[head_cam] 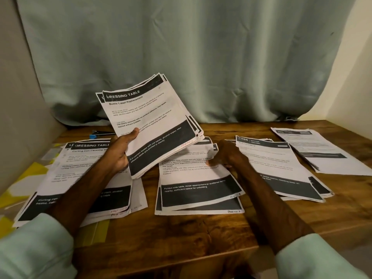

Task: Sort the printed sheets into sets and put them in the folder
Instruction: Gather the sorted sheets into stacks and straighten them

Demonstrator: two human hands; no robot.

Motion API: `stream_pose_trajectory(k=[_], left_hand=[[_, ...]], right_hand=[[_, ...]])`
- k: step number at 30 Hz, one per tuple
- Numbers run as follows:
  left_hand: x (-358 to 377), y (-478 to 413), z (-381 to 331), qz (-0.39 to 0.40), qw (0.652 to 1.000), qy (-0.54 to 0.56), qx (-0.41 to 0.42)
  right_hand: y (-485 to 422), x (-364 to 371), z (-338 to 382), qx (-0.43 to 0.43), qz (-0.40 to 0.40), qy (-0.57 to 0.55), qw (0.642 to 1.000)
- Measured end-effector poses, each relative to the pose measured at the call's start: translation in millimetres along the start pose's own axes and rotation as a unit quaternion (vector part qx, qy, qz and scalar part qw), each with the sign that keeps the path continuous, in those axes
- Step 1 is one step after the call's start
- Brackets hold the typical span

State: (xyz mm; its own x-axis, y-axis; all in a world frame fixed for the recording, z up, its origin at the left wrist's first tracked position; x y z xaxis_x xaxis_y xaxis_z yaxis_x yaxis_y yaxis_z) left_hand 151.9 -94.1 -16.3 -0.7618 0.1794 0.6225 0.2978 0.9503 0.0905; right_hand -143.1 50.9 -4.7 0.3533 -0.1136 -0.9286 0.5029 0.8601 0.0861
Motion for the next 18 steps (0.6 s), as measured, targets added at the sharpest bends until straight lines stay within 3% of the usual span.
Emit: stream_pose_trajectory(k=[9,14,18], left_hand=[[2.1,5.1,-0.7,0.015,1.000,0.002,-0.009],[4.0,7.0,-0.5,0.009,1.000,-0.006,-0.018],[5.3,7.3,2.4,0.014,1.000,-0.017,-0.009]], right_hand=[[9.3,-7.9,-1.1,-0.020,-0.101,-0.023,0.994],[16.4,-74.8,-59.3,0.011,-0.208,-0.130,0.970],[21.7,-104.5,-124.6,0.087,-0.249,-0.085,0.961]])
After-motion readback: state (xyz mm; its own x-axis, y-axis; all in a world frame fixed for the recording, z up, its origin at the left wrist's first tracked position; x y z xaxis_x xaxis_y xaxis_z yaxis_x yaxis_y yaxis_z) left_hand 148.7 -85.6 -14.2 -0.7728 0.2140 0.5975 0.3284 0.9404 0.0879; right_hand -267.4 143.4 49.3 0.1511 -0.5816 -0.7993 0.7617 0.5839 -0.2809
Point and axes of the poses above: each hand's wrist, its own y-axis away from the middle knuckle, its own x-axis out of the palm, z = x × y, the point moved 5 cm from there along -y, towards the middle knuckle, and after that the axes turned 11 degrees about y, right-handed, at the moved point
